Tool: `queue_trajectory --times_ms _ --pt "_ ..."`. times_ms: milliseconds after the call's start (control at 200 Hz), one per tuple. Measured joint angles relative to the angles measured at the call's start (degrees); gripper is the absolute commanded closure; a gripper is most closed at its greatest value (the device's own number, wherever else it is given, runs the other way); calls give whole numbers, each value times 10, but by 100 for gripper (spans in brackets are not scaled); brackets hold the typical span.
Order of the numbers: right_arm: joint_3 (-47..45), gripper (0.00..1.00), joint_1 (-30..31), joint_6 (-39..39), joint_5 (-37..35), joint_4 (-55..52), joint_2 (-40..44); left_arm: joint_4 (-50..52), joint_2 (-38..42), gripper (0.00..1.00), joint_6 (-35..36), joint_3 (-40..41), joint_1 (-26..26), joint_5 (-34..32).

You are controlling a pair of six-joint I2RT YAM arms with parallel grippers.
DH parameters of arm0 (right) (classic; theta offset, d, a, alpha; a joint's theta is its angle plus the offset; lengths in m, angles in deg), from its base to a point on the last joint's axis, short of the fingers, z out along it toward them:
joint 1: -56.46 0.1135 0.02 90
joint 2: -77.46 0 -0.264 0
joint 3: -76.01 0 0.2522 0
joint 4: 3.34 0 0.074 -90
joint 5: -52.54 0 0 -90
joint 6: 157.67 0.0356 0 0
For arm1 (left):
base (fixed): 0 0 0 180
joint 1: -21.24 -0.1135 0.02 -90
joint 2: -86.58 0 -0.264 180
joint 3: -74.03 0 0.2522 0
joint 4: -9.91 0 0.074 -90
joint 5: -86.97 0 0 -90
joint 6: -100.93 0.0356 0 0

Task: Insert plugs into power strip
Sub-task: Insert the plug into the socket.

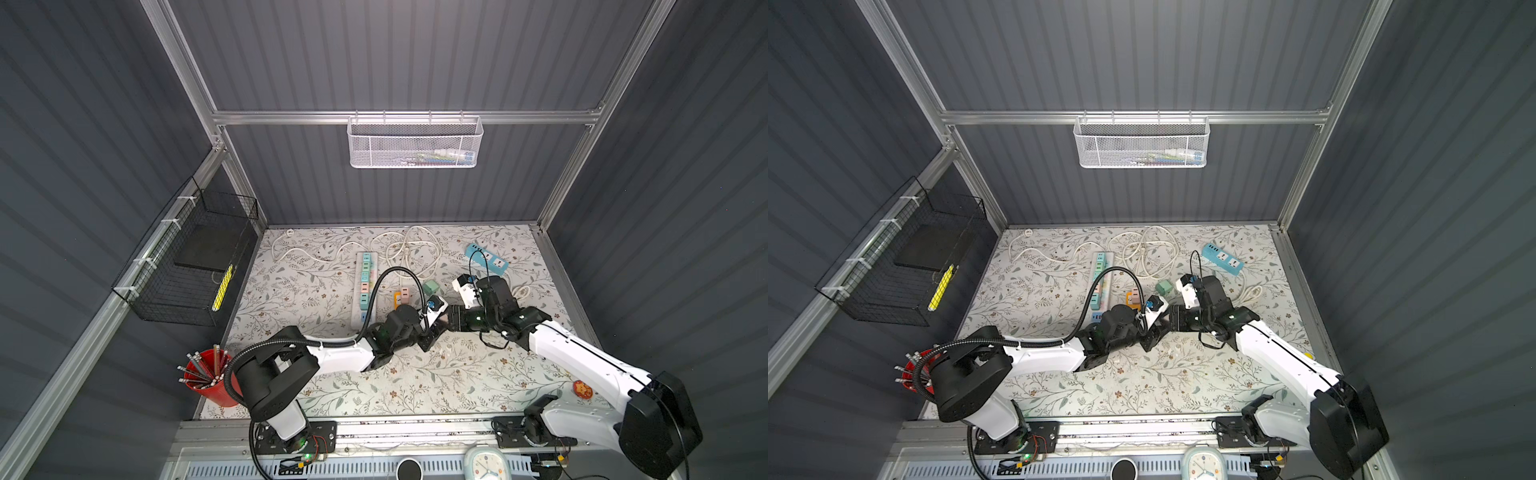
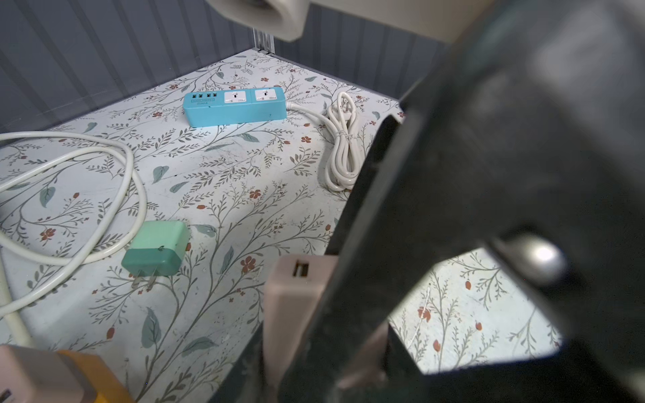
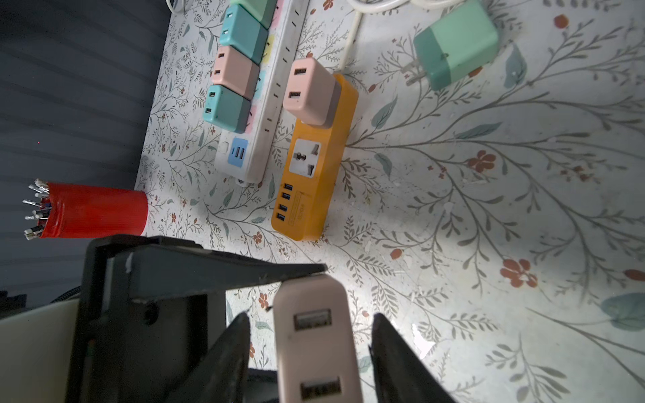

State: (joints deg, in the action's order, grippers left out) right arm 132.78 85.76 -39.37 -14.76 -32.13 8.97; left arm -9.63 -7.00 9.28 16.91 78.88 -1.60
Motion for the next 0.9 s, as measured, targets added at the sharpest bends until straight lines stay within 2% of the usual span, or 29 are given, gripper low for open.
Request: queue_trajectory --times_ms 145,285,370,470,535,620,775,856,901 --pt "-1 68 -1 0 -3 6 0 -1 0 79 0 0 0 10" --pt "-2 76 -1 -10 -5 7 1 0 0 61 -3 0 -4 19" --pt "-2 79 -1 -12 -6 7 1 0 0 47 -4 0 -4 18" --pt "-3 81 5 1 -12 19 2 5 4 41 -9 2 -3 -3" --pt "-3 81 14 8 -27 30 3 2 20 33 -15 16 -3 -20" --pt "0 81 38 16 -68 38 1 0 64 15 -26 53 -3 -52" --pt "42 83 107 37 -172 41 -51 16 167 9 -76 111 -3 -146" --pt "70 84 140 53 -227 47 -95 62 209 1 -114 114 -3 -226" --pt "84 84 156 64 -261 49 -122 107 226 0 -149 108 -5 -282"
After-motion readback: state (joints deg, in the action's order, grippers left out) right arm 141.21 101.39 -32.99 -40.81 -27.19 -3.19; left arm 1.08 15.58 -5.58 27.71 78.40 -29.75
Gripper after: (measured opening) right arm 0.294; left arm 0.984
